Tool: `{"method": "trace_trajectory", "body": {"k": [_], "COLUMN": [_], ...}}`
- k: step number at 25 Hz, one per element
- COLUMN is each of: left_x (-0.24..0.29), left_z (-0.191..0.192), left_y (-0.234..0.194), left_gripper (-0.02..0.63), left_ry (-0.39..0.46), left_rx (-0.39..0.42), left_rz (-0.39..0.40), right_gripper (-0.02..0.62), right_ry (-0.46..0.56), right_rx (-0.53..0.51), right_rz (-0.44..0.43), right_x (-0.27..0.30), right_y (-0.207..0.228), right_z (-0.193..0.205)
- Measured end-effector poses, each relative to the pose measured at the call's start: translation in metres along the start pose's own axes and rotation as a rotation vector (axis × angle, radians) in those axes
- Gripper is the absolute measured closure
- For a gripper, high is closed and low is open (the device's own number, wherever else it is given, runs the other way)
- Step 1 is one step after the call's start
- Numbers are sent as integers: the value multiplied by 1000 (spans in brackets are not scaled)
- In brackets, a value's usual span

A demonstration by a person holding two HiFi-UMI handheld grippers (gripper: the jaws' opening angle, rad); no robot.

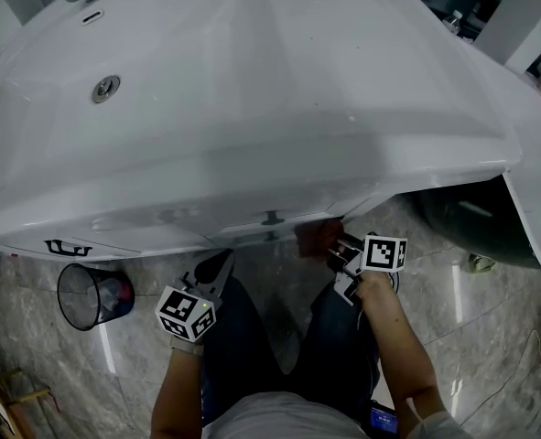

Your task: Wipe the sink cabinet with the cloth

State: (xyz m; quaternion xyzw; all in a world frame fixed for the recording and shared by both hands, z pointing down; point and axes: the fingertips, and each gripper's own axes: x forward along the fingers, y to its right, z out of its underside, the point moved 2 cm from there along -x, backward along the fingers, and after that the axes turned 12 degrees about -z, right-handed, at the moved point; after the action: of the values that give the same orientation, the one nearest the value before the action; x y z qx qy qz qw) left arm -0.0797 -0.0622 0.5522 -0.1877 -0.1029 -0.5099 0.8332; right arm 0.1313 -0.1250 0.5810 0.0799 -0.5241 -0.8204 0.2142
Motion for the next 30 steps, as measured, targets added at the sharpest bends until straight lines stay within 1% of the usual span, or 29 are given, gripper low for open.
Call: {"method": "trace_trajectory", "body": {"k": [4,12,16,17,20,24,27,30], "left_x": [-1,-2,-4,-5,-7,-7,-9,-12], "left_z": [0,1,-2,-3,-3,-3,-4,-5], "left_y": [-1,-1,-1,-1,-3,-1,7,13], "left_gripper": [595,597,595,595,595,597,597,595], "left_ry": [-4,2,14,16,23,30,20,19], "left_rx": [-7,-12,-9,-7,-19,-56,-37,-33], "left_rz": [-2,-3,-3,-6,-4,15,21,35], "right_gripper": [499,499,499,499,499,499,499,499], "right_ry": [-9,-41,-43,-44,-57,-77,-105,-128], "right_rx": [-11,2,-10,-6,7,-3,13,28], "right_rz": [21,25,-7,-4,40,24,77,93], "right_x": [-9,-12,-8,-8,-12,-9,-14,-16], "right_y": [5,12,11,12,19,20,33,46], "right_z": [-5,-3,-4,-4,-1,-1,4,10]}}
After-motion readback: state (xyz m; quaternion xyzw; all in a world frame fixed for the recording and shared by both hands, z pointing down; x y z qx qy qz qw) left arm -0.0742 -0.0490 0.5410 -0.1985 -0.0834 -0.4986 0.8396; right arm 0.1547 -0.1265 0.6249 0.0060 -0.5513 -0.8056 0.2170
